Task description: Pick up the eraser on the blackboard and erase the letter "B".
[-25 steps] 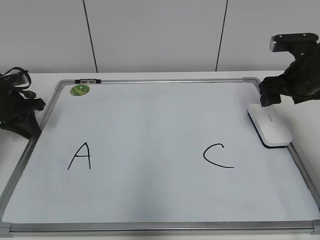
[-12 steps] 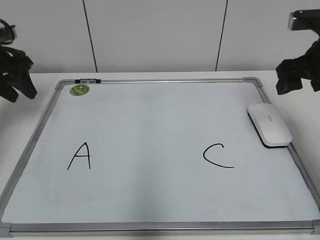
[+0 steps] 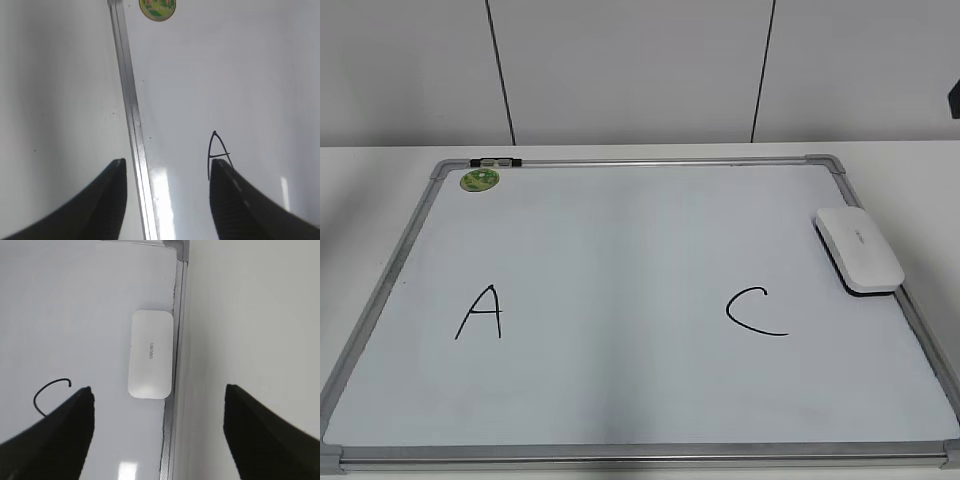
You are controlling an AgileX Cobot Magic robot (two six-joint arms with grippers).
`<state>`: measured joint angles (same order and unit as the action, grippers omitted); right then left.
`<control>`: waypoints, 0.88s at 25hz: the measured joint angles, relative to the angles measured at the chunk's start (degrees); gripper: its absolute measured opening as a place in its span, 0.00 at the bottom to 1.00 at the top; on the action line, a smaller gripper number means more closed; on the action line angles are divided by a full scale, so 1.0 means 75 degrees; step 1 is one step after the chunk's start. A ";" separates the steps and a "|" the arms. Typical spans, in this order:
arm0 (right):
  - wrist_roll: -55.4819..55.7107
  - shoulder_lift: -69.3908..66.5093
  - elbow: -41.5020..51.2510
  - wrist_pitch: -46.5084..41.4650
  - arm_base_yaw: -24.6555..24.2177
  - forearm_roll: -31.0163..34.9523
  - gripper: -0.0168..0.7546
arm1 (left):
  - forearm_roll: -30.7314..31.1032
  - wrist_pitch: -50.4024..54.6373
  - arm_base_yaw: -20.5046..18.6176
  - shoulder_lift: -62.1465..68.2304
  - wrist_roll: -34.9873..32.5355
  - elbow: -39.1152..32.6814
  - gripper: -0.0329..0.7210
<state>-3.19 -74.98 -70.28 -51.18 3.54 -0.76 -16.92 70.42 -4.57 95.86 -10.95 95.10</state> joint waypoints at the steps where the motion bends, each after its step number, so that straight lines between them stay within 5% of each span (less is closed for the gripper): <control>1: -0.0041 0.0168 0.0000 -0.0127 0.0000 0.0056 0.79 | 0.0032 0.0020 0.0000 -0.0324 0.0016 -0.0098 0.58; 16: -0.0171 0.3457 0.1606 -0.1176 0.0016 0.0102 0.79 | 0.0308 -0.0058 0.0040 -0.5689 0.0074 -0.3921 0.58; 22: -0.0171 0.5392 0.2812 -0.1326 0.0016 0.0234 0.79 | 0.0377 -0.0257 0.0708 -0.7638 0.0130 -0.5660 0.58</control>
<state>-4.48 -34.54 -49.19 -61.12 3.66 0.99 -14.09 68.49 0.74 38.57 -9.98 52.64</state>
